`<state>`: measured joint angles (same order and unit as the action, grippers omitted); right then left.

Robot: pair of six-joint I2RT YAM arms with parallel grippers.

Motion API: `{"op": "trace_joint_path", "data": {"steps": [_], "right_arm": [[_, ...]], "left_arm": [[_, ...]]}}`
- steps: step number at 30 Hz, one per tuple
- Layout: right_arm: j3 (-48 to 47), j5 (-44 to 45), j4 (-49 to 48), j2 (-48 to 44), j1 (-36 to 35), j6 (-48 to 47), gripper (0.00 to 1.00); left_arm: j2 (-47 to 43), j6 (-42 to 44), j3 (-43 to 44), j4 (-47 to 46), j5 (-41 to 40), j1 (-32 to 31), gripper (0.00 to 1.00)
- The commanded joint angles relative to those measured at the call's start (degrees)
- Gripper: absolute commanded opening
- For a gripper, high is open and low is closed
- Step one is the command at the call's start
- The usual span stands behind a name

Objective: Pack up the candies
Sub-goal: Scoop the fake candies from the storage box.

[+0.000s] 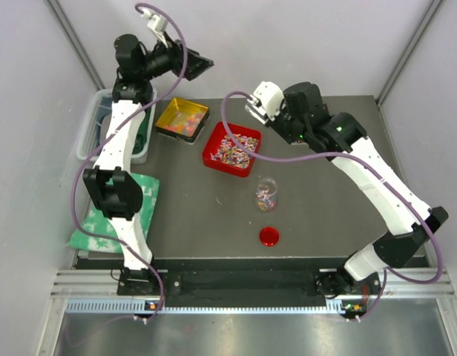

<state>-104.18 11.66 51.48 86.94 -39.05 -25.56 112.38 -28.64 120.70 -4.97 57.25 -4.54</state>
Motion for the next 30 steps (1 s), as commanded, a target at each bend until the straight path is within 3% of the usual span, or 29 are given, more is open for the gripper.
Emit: {"op": "trace_joint_path", "data": {"steps": [1,10,23,27,28,30], "right_arm": [[-0.41,1.52,-2.88,-3.44,0.9,-0.8,0.0],[-6.12,1.09,-0.6,-1.07,0.9,-0.98,0.0],[-6.12,1.17,-0.42,-1.86,0.9,-1.07,0.0],[-6.39,0.38,0.46,-1.07,0.9,-1.33,0.0],[-6.04,0.47,0.46,-0.98,0.9,-1.51,0.0],[-5.68,-0.06,0.63,-0.8,0.82,-1.77,0.0]], "left_arm": [[7.67,29.85,-3.98,30.35,-23.83,-1.87,0.99],[15.06,34.97,-12.33,27.92,-34.66,-4.6,0.99],[17.26,35.59,-11.11,28.96,-38.36,-7.59,0.96],[17.61,36.03,-11.28,29.49,-38.97,-8.03,0.86],[17.79,36.11,-11.37,29.49,-38.97,-8.12,0.75],[18.05,36.38,-11.37,29.49,-39.76,-8.64,0.69]]}}
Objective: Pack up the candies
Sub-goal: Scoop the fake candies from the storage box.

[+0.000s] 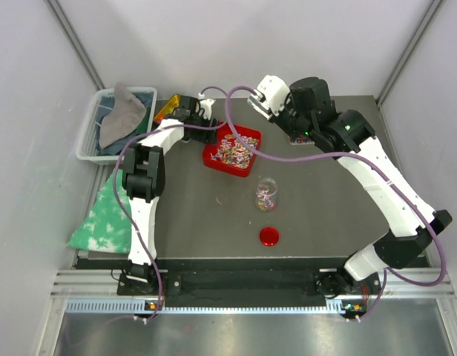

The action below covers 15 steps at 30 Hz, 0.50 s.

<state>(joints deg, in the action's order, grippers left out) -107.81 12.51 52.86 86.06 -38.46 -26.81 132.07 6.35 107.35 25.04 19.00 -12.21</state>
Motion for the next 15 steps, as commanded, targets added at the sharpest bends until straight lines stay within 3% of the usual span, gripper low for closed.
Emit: {"op": "trace_joint_path", "data": {"steps": [1,6,11,15], "right_arm": [[-2.05,-1.09,-0.57,0.16,0.14,-0.96,0.0],[-2.23,-0.91,1.36,0.68,-0.74,-3.33,0.0],[1.8,-1.09,3.56,1.04,-2.67,-9.04,0.0],[7.68,0.13,3.57,1.21,-3.73,-15.8,0.0]], "left_arm": [[-1.55,1.91,2.07,-0.43,-1.95,-1.15,0.62],[-1.2,4.19,2.77,0.19,-5.9,-3.43,0.55],[0.12,5.6,5.67,1.59,-8.1,-4.49,0.37],[1.52,7.01,9.36,3.95,-10.56,-5.11,0.0]]}}
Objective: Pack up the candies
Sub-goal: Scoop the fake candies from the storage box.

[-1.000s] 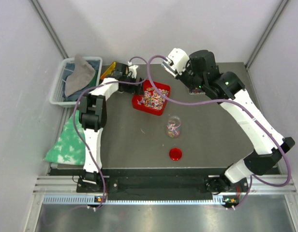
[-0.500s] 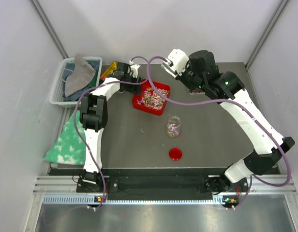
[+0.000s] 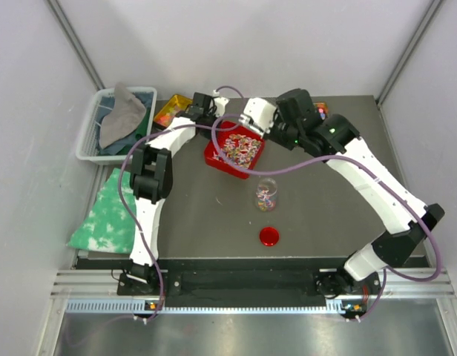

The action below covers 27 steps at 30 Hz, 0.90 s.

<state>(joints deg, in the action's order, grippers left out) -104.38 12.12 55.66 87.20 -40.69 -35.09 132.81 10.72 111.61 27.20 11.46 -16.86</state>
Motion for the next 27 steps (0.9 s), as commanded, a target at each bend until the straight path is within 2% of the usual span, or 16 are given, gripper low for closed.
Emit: {"op": "trace_joint_path", "data": {"steps": [1,7,17,27], "right_arm": [[4.62,0.97,0.77,0.43,-1.76,-8.67,0.0],[4.88,4.31,2.35,2.18,-3.08,-17.1,0.0],[6.12,15.74,-5.3,8.16,-4.93,-30.82,0.0],[4.98,21.62,-10.22,14.4,-5.19,-42.77,0.0]], "left_arm": [[1.13,3.25,6.85,2.24,-3.72,-0.54,0.0],[-0.71,5.62,9.59,2.25,-6.45,-0.63,0.0],[-6.86,9.4,10.03,-0.31,-10.06,-1.77,0.0],[-15.65,13.97,3.8,-1.27,-6.98,-4.67,0.0]]}}
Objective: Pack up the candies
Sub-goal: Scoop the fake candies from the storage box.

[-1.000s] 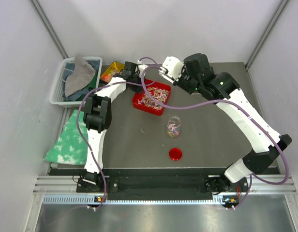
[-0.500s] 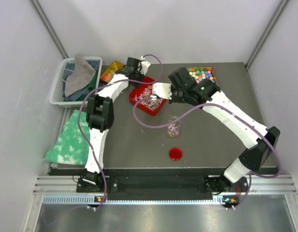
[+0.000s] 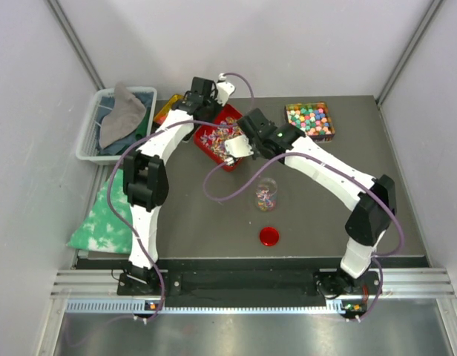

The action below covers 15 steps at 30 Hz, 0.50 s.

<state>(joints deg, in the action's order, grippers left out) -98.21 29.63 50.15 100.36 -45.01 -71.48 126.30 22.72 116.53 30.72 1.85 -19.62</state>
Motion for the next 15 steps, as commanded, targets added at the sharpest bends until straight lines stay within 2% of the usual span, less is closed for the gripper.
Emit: {"op": "trace_joint_path", "data": {"steps": [1,5,15], "right_arm": [[-1.36,4.56,-5.06,1.68,-0.86,-7.17,0.0],[-2.07,6.23,-6.73,4.14,-0.86,-10.25,0.0],[-0.67,11.42,-3.65,5.73,-1.13,-17.72,0.0]], "left_arm": [[-9.66,2.24,-1.56,-4.62,2.9,-2.18,0.0],[-11.43,3.56,-2.97,-3.65,3.95,-3.84,0.0],[-13.89,7.69,-7.54,-4.08,2.38,-5.52,0.0]]}}
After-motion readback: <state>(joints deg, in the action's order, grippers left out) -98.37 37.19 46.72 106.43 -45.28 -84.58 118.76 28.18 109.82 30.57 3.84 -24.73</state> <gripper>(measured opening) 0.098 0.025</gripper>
